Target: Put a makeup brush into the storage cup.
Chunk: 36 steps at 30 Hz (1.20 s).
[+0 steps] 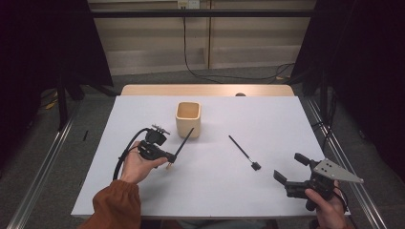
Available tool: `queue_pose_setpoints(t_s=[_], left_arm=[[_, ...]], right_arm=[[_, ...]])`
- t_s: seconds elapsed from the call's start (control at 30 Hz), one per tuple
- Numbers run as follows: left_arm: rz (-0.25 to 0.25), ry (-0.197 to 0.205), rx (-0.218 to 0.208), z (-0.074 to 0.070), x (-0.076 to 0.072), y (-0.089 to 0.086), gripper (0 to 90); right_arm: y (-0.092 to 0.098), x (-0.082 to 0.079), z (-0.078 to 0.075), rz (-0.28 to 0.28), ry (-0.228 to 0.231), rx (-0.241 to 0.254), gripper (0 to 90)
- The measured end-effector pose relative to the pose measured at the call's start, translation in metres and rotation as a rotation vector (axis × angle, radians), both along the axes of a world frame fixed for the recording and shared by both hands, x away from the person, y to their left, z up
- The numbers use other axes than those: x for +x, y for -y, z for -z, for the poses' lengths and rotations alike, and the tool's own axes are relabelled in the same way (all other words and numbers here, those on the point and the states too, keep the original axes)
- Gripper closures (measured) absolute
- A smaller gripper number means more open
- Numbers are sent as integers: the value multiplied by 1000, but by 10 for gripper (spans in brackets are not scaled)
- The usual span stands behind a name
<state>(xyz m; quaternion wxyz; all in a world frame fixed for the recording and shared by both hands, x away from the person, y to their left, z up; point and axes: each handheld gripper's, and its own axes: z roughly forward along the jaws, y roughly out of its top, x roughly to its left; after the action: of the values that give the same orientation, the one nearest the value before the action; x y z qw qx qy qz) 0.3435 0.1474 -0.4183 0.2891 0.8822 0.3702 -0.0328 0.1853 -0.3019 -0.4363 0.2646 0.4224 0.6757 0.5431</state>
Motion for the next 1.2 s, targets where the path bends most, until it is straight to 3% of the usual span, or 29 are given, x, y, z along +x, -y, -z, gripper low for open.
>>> queue_pose_setpoints(t_s=[0.13,0.37,0.57,0.77,0.8,1.07,1.2], left_arm=[[-8,49,-46,-5,-3,-2,846],[-78,131,-135,-7,-9,-11,846],[-95,219,-208,-13,-18,-17,845],[-96,278,-269,-19,-22,-22,846],[-99,306,-298,-20,-23,-25,846],[-96,385,-382,-27,-28,-29,846],[-97,392,-408,-28,-30,-29,845]], right_arm=[[0,0,0,-1,-1,1,0],[0,0,0,-2,2,-1,0],[0,0,0,-3,2,-1,0],[-1,0,0,-5,-1,-2,0],[0,0,0,-4,0,-2,0],[0,0,0,-3,3,0,0],[0,-1,0,-2,3,0,0]])
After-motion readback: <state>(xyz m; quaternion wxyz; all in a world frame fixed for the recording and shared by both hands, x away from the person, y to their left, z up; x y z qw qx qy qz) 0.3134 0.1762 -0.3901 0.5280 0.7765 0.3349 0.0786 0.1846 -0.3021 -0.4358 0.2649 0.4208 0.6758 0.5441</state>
